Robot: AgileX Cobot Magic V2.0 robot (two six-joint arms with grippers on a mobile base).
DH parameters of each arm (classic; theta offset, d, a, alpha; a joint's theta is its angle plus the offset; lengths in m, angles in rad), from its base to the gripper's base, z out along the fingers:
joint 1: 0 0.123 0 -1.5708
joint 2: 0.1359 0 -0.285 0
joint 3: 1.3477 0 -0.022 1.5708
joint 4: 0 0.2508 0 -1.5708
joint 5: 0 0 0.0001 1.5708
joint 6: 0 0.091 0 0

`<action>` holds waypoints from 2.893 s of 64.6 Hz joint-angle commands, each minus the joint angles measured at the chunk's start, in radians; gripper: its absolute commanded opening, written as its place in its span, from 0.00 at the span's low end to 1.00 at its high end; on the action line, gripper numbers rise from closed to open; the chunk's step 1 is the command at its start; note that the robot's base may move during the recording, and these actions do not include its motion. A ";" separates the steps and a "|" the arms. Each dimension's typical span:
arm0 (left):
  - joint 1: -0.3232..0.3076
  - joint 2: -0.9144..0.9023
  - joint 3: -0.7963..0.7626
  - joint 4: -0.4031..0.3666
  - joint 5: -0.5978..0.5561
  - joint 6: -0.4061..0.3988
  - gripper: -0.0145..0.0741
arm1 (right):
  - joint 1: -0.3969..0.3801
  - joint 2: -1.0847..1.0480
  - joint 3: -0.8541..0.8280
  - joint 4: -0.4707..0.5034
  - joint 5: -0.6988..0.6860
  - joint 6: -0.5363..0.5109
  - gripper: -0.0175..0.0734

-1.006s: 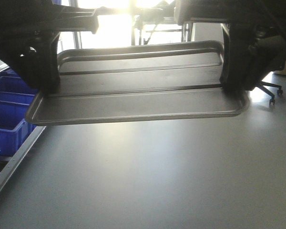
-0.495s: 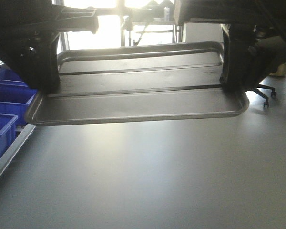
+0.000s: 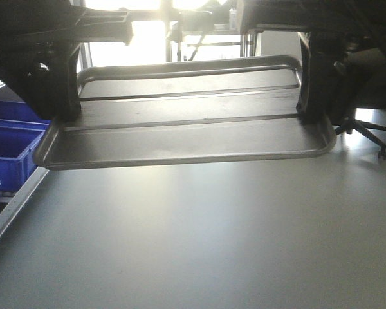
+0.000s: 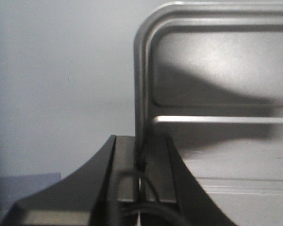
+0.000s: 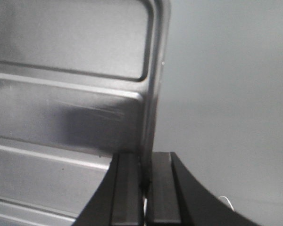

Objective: Grab silver tray and stack on right shelf
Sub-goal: 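Hold the tray level with both grippers while the base drives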

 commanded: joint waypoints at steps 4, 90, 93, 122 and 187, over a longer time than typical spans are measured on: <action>-0.014 -0.040 -0.037 -0.005 -0.037 0.010 0.06 | 0.003 -0.034 -0.032 -0.015 -0.078 -0.015 0.26; -0.014 -0.040 -0.037 -0.004 -0.037 0.010 0.06 | 0.003 -0.033 -0.032 -0.015 -0.078 -0.015 0.26; -0.014 -0.040 -0.037 -0.004 -0.037 0.010 0.06 | 0.003 -0.033 -0.032 -0.015 -0.078 -0.015 0.26; -0.014 -0.040 -0.037 -0.006 -0.037 0.010 0.06 | 0.003 -0.033 -0.032 -0.015 -0.078 -0.015 0.26; -0.014 -0.038 -0.037 -0.002 -0.037 0.010 0.06 | 0.003 -0.033 -0.032 -0.015 -0.077 -0.015 0.26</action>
